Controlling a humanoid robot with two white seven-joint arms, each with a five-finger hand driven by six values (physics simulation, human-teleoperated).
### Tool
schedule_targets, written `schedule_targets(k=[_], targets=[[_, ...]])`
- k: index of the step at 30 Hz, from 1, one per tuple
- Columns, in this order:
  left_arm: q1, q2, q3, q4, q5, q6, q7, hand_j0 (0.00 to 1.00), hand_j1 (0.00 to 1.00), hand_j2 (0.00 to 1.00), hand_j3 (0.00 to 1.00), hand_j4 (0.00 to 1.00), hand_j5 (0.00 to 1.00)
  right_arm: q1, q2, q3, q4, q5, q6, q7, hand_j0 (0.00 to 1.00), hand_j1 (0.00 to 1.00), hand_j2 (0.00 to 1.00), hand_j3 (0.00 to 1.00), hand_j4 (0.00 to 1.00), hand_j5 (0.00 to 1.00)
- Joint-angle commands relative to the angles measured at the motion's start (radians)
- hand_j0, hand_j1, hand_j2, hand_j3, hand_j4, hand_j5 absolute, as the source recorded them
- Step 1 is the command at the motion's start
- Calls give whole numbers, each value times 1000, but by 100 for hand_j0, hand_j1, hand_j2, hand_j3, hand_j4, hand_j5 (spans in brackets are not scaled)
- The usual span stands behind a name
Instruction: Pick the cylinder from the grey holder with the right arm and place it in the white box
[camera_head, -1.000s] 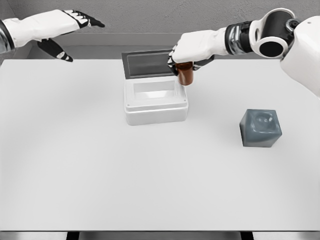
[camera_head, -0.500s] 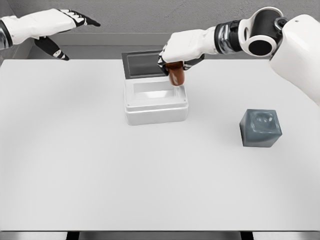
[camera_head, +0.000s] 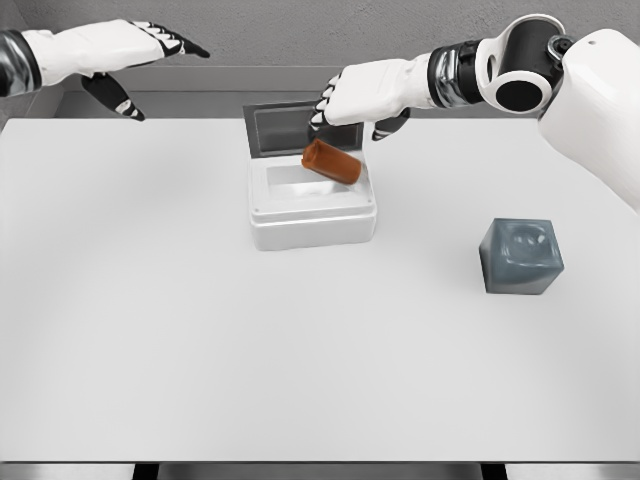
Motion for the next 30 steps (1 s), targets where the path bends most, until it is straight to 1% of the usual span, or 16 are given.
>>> schedule_targets(k=[1,4,6,8,9,10,12,13,15,16,19,21,23,24,26,30], targets=[[0,-3,1,7,2,3,1,100,100,100,100,100,100,0,0,-2,-7,-4,3,0,92,92,92,92,92,92],[-2,-3,1,7,1,3,1,100,100,100,100,100,100,3,-13,-2,-30,-13,3,0,92,92,92,92,92,92],[-8,-23,1,15,-13,3,1,100,100,100,100,100,100,17,-128,-1,-197,-24,3,0,93,93,93,93,93,93],[-35,-61,1,41,-33,3,1,100,100,100,100,100,100,38,-230,-2,-313,-54,3,0,95,95,95,95,95,95],[-48,-80,-12,49,-39,3,1,100,100,100,100,100,100,46,-290,-24,-385,-93,3,0,96,96,96,96,96,96],[-71,-107,-47,75,-39,3,1,100,100,100,100,100,100,87,-350,-89,-462,-120,3,0,96,96,96,96,96,96],[-83,-127,-62,99,-40,3,1,100,100,100,100,100,100,155,-454,-178,-586,-174,3,0,98,98,98,98,98,98],[-87,-130,-64,101,-42,3,1,100,100,100,100,100,100,173,-491,-221,-603,-252,3,0,99,99,99,99,99,99],[-106,-166,-64,170,-71,3,1,100,100,100,100,100,100,201,-528,-297,-605,-387,3,0,99,99,99,99,99,99],[-109,-173,-64,184,-82,3,1,100,100,100,100,100,100,255,-537,-344,-605,-461,3,0,99,99,99,99,99,99],[-121,-195,-64,227,-105,3,1,100,100,100,100,100,100,528,-524,-606,-605,-603,3,0,100,100,100,100,100,100],[-130,-210,-64,251,-142,3,1,100,100,100,100,100,100,598,-519,-634,-607,-685,3,0,100,100,100,100,100,100],[-132,-232,-64,277,-160,3,1,100,100,100,100,100,100,681,-476,-639,-605,-752,3,0,100,100,100,100,100,100],[-132,-241,-64,279,-177,3,1,100,100,100,100,100,100,742,-448,-666,-590,-752,3,0,100,100,100,100,100,100],[-135,-258,-64,293,-197,3,1,100,100,100,100,100,100,946,-347,-843,-599,-683,3,0,100,100,100,100,100,100],[-137,-278,-64,323,-229,3,1,100,100,100,100,100,100,1046,-280,-907,-596,-663,3,0,100,100,100,100,100,100]])
